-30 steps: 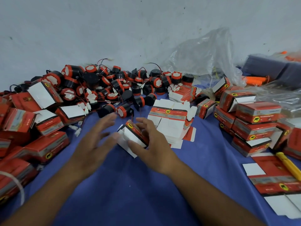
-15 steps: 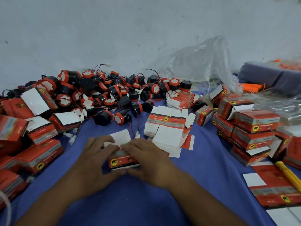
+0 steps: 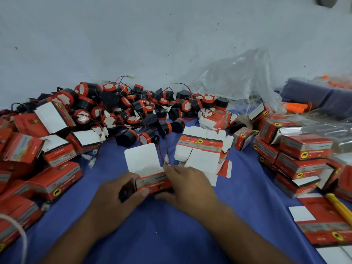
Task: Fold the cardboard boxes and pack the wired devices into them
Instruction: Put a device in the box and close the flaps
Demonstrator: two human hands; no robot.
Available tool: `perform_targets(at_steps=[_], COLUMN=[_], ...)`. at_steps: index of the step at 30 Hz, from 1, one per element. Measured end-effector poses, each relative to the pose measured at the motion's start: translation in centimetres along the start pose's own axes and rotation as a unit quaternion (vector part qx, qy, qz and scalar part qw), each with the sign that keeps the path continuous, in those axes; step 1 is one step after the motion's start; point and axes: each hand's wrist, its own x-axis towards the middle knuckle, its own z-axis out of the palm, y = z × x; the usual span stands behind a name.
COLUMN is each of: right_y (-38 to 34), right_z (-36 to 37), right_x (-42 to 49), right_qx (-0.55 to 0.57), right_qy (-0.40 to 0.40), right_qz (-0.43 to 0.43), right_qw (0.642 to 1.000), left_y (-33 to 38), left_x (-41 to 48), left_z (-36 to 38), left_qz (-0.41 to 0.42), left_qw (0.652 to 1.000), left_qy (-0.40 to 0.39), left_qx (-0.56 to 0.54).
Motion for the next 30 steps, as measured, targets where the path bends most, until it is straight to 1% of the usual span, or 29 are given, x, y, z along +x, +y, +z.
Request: perform_targets(at_steps=[1,3,4,5,6,7,8,9,11,14,16,17,19,20,21,22,23,24,26,28,29,30], right_y=[0.1,0.8,1.5,2.3,3.0,3.4,3.6,3.6,3.4,3.5,3.7,3.7,4.2,4.8,5.4,6.1,6.7,7.2,7.3,6.5,5.9,5.1], right_z=[-0.8,-2.7,-3.9,-4.8,-5.6,-6.0,-6.0,-5.5,-3.7,-0.2,2.1,3.0,4.0,3.9,3.2,1.9,0.3,-1.5,-5.0,-7.8,-8.7,-9.3], right_x=[-0.2,0.5,1.9,3.7,5.8,8.1,10.5,12.8,16.8,20.5,21.2,21.2,20.8,20.6,20.4,20.0,19.5,18.7,16.6,13.8,12.1,10.2], right_qx=[0.032,0.081,0.106,0.128,0.134,0.127,0.123,0.123,0.110,0.064,0.039,0.033,0.045,0.068,0.104,0.149,0.193,0.242,0.373,0.521,0.575,0.600], right_qy=[0.003,0.018,0.042,0.082,0.123,0.141,0.131,0.101,0.019,-0.113,-0.154,-0.161,-0.142,-0.119,-0.079,-0.020,0.050,0.113,0.194,0.232,0.226,0.211], right_qz=[0.006,0.057,0.078,0.082,0.075,0.066,0.057,0.045,0.006,0.001,-0.005,-0.008,0.009,0.023,0.046,0.081,0.120,0.150,0.162,0.135,0.116,0.098], right_qw=[0.999,0.995,0.990,0.985,0.980,0.980,0.982,0.986,0.994,0.991,0.987,0.986,0.989,0.990,0.990,0.985,0.973,0.952,0.893,0.810,0.778,0.766], left_y=[-0.2,-0.5,-0.4,-0.3,-0.4,-0.5,-0.4,-0.2,-0.3,-0.8,-1.0,-1.2,-1.2,-1.2,-1.2,-1.3,-1.4,-1.5,-1.4,-1.3,-1.3,-1.1], left_x=[0.0,-0.1,0.0,0.0,0.1,0.1,0.2,0.2,0.1,-0.1,0.1,0.2,0.3,0.3,0.3,0.2,0.2,0.2,0.2,0.1,0.1,0.1], left_z=[-0.1,0.1,0.2,0.3,0.5,0.6,0.6,0.6,0.6,0.6,0.6,0.5,0.4,0.5,0.5,0.5,0.5,0.5,0.4,0.4,0.4,0.4], left_qz=[-0.006,-0.006,-0.011,-0.012,-0.001,0.008,0.001,-0.009,-0.032,-0.066,-0.061,-0.056,-0.053,-0.054,-0.054,-0.054,-0.054,-0.054,-0.052,-0.047,-0.045,-0.044], left_qw=[1.000,0.999,0.998,0.996,0.995,0.996,0.997,0.999,0.999,0.998,0.998,0.998,0.998,0.998,0.998,0.998,0.997,0.997,0.997,0.997,0.998,0.998], left_qy=[0.002,0.000,-0.016,-0.036,-0.051,-0.056,-0.050,-0.033,0.004,0.009,0.012,0.015,0.012,0.010,0.007,0.006,0.004,0.001,-0.003,-0.001,-0.001,-0.003], left_qx=[-0.013,0.036,0.065,0.080,0.081,0.070,0.055,0.036,0.001,-0.020,-0.033,-0.039,-0.035,-0.030,-0.031,-0.039,-0.047,-0.053,-0.055,-0.053,-0.053,-0.053])
